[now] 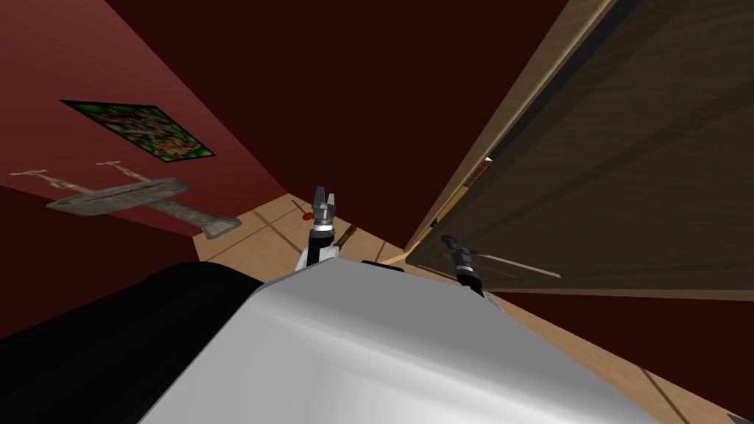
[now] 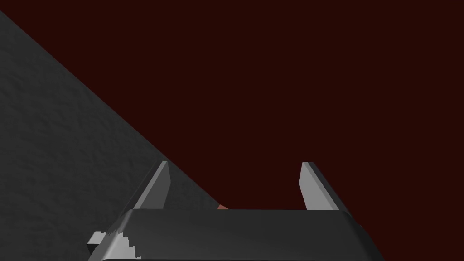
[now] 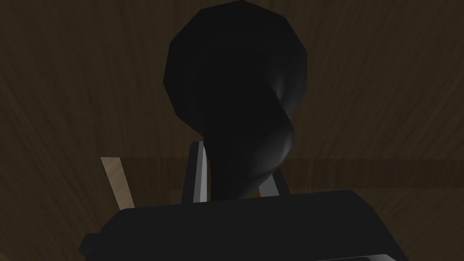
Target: Pull the door open
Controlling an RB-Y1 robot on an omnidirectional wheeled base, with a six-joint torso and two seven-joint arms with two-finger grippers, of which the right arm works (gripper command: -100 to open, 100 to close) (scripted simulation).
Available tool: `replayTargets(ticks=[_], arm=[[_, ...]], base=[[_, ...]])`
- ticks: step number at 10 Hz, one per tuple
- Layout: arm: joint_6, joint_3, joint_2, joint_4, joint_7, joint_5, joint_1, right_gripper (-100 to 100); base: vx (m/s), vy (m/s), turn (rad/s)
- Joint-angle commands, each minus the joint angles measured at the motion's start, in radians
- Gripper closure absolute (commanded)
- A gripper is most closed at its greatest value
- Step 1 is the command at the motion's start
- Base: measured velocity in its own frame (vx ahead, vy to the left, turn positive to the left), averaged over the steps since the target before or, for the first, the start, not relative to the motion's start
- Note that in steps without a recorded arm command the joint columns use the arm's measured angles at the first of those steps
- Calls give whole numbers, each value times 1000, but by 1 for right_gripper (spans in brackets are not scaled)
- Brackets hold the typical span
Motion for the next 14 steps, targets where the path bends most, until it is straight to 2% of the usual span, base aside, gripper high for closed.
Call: replayTargets(ticks=[1,2,3,4,8,12,13,14], arm=[[-28,20,-17,-2,-23,8,14,100],[-37,29,-25,-5,-33,11,22,100],[-24,23,-21,-6,-27,8,18,100],[-49,35,-31,-4,-43,11,37,100],[-102,52,-59,-1,-70,17,71,100],[-169,74,-93,2,-104,23,114,100],[-160,69,-90,10,-100,21,104,100],[-195,77,-101,23,-112,23,121,100]], base=[[-252,-78,156],[-261,-69,112],[-113,-27,20],[-149,-57,168],[-210,-53,142],[-198,-58,144],[-107,-34,22],[-152,-57,224]])
